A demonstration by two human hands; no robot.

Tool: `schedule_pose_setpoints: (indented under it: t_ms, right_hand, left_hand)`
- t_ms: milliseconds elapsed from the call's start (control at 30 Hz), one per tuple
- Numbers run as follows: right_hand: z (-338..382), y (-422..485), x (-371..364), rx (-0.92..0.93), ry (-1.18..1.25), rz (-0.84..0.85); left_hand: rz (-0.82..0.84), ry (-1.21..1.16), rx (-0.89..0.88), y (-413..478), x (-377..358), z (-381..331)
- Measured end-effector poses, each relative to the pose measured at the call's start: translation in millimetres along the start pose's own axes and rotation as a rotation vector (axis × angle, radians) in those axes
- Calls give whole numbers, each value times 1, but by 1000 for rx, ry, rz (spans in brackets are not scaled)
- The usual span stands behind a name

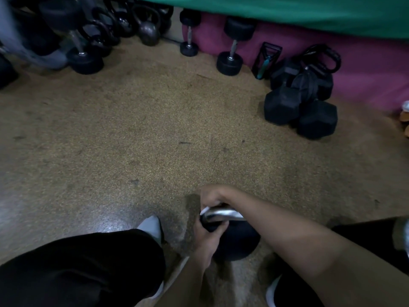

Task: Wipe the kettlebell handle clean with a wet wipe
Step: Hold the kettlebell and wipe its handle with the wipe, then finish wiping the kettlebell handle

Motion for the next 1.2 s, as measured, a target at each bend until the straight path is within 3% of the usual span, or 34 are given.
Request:
schedule_pose_setpoints:
  t_ms: [67,167,233,300,400,667,900,1033,1100,1200]
  right_hand:
    - [-2,-6,4,24,-6,-36]
    - [-4,-21,11,79,-96,-216]
    - [-9,-34,19,120,-65,-333]
    - [-12,-54,28,155,-43,-415]
    - [-19,-90,44,178,43,-570]
    - [-63,-206,73,158,204,-1000]
    - [-123,-288,71,133,341,-1132]
    - [-187,-294,56,115,792,-1072]
    - [-230,-288,46,41,961,-1100]
    - [-300,-280,20,-176,994,-1233]
  left_hand:
    - [112,102,-6,5,12,-12]
    - [372,477,43,12,34,-43]
    - [349,737,111,8,47,-73]
    - [200,875,12,4,51,-107]
    - [78,862,-97,-9,36,-156]
    - [157,604,-378,-79,-46,-225]
    - [256,577,-515,-141,-105,-243]
    - [324,622,-524,-154,-138,-241]
    - [345,644,-513,-153,-152,-240]
    - [367,681,-464,-143,-167,-239]
Point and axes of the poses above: each hand's wrist, its own y-axis towards the middle knuckle, its own x-axis out of the back of the hand, z = x × y, the point moved 2 cm from there along y, towards the middle knuckle, and after that the axes turned 2 degrees about -x, right-handed, at the moved point
